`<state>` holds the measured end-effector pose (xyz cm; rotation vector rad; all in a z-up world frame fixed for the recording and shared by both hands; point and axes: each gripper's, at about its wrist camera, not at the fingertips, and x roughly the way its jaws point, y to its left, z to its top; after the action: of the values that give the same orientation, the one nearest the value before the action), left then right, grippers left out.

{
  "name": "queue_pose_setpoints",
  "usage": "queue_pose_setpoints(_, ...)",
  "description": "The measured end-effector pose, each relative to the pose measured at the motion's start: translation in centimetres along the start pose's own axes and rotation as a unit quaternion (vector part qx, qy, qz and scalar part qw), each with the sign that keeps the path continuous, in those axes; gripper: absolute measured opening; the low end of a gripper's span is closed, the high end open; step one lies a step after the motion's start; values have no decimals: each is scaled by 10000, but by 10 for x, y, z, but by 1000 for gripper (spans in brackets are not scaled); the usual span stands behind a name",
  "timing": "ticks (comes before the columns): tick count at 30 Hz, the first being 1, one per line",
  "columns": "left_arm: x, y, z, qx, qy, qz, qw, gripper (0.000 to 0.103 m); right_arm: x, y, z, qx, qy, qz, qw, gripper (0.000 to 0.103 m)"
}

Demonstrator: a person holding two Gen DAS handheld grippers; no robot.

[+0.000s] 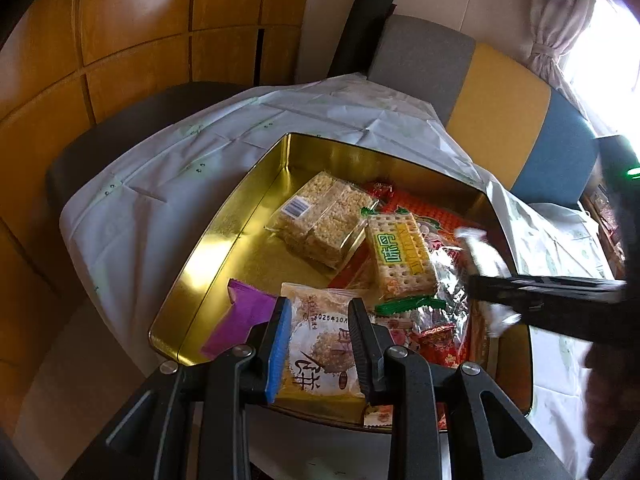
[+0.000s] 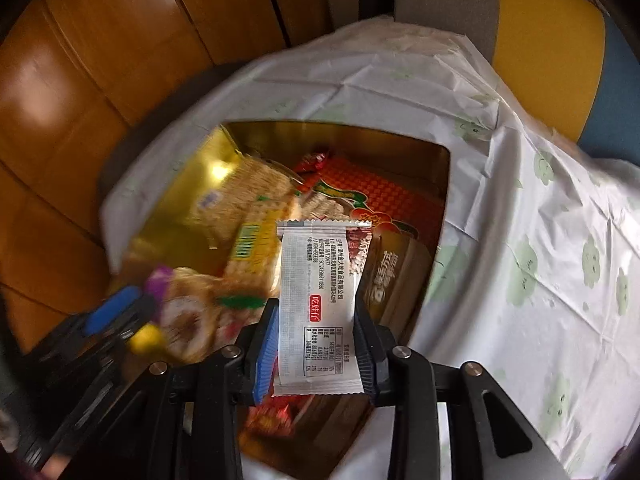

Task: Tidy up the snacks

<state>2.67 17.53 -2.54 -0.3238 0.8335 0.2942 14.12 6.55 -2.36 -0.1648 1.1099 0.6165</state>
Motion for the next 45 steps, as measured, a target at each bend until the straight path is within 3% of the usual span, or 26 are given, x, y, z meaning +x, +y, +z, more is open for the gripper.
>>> queue_pose_setpoints(4, 2, 1, 0, -10, 20, 1, 10000, 30, 30, 0, 0, 6, 290, -192, 9994, 37)
queue_pose_setpoints(11, 5, 1, -1, 0, 34, 30, 10000, 30, 23, 7, -11, -167, 137, -110, 9997, 40)
queue_pose_setpoints(19, -1, -7, -2, 164, -88, 89, 9998, 34, 34, 15, -19, -372, 200, -227, 9988, 36)
queue_pose_setpoints(29, -12, -22, -6, 393, -188, 61, 9990, 37, -11, 6, -37, -99, -505, -213, 9985, 37)
queue_pose_setpoints(32, -20, -26, -10, 432, -291, 86, 9986, 46, -27, 4, -48, 39, -758, -474, 9960, 37)
queue_pose_setpoints(37, -35, -35, -21, 568, -501, 134, 9970, 47, -47, -7, -72, 504, -1117, -934, 9881, 40)
queue_pose_setpoints(45, -49, -47, -36, 683, -742, 121, 9948, 59, -59, -13, -110, 908, -1370, -1399, 9764, 40)
